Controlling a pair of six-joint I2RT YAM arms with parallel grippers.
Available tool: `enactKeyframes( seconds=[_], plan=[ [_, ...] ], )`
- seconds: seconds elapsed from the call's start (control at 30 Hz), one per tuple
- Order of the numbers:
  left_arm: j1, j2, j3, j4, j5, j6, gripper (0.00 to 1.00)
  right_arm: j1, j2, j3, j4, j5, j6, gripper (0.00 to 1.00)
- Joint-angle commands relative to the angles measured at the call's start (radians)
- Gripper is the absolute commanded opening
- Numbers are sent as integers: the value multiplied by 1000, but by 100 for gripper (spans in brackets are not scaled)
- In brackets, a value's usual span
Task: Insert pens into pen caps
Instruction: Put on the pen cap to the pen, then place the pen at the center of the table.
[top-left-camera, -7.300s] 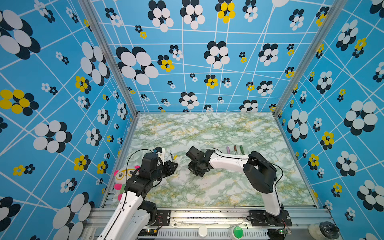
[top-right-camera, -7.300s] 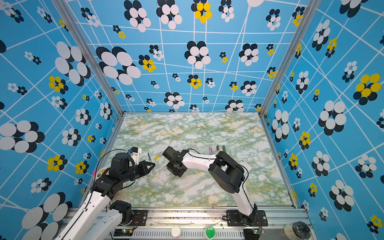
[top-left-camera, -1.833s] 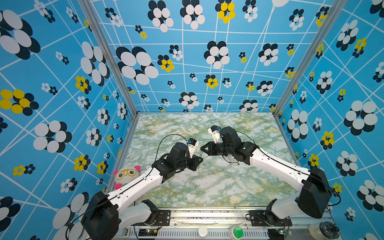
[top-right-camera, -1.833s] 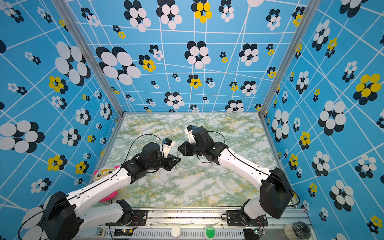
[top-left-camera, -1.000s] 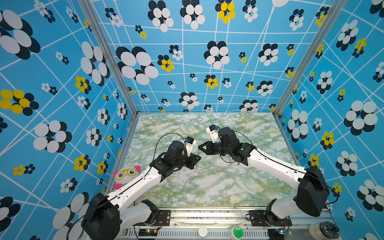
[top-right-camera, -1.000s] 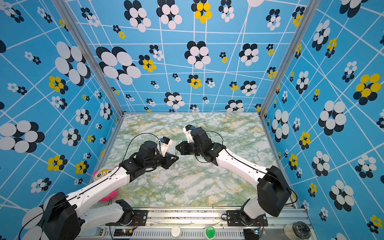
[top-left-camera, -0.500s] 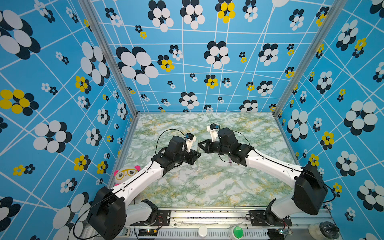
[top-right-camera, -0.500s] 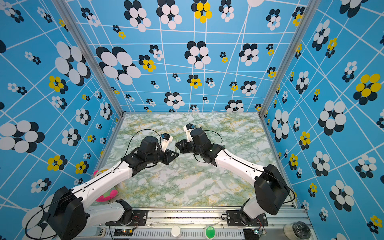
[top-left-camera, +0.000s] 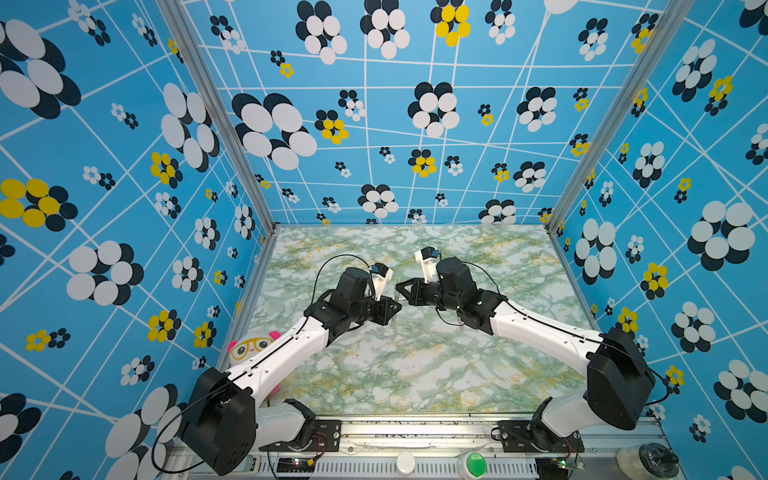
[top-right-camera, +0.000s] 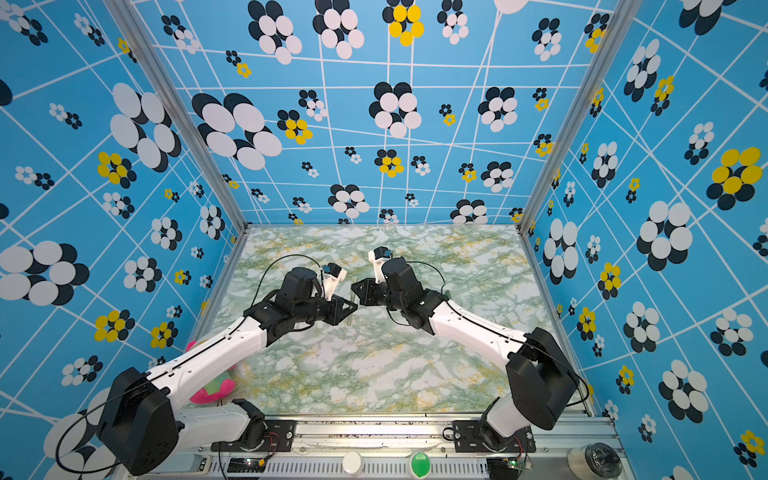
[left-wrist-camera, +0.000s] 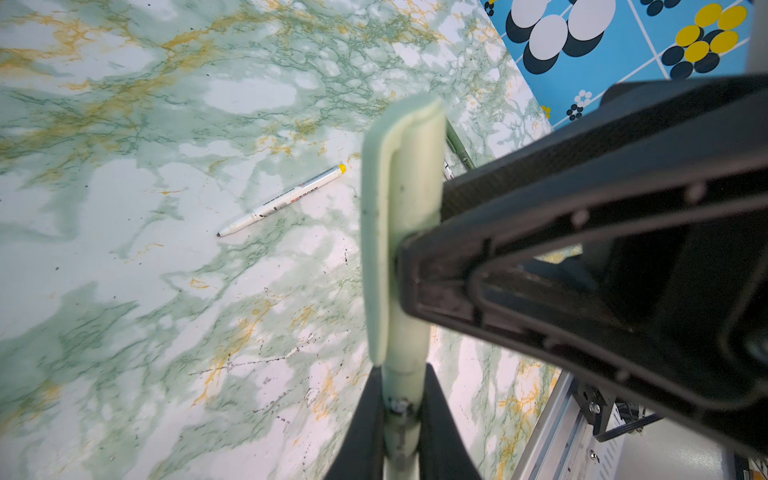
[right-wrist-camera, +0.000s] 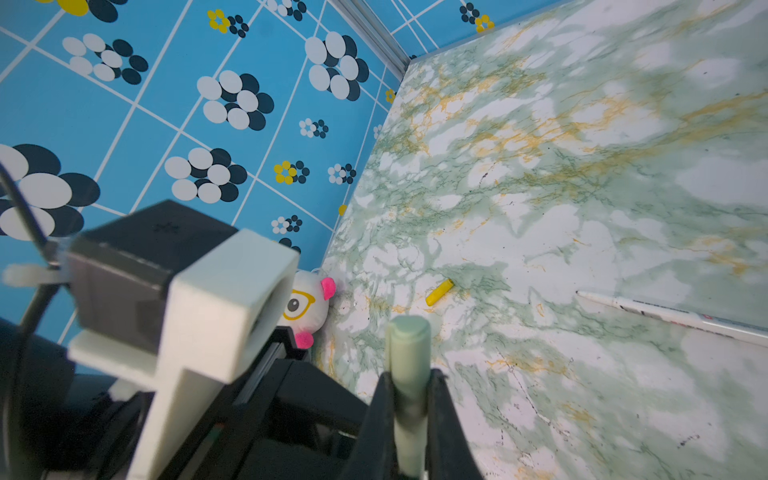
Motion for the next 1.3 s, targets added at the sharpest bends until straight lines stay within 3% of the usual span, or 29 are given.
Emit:
enactKeyframes(
  seconds=[0.0, 0.67, 1.07, 1.27],
  plan=[
    [50, -16, 127, 397, -84, -10, 0, 70, 28, -65, -312, -176, 2, 1],
    [-107, -49, -142, 371, -197, -101, 0, -95, -181, 99, -323, -69, -44, 13],
    [-172, 21, -71, 298, -233, -125, 0, -135, -292, 62, -359, -4, -74, 34],
    [-235, 112, 47, 150, -340, -181, 0, -171, -314, 65, -483, 177, -60, 35]
  ],
)
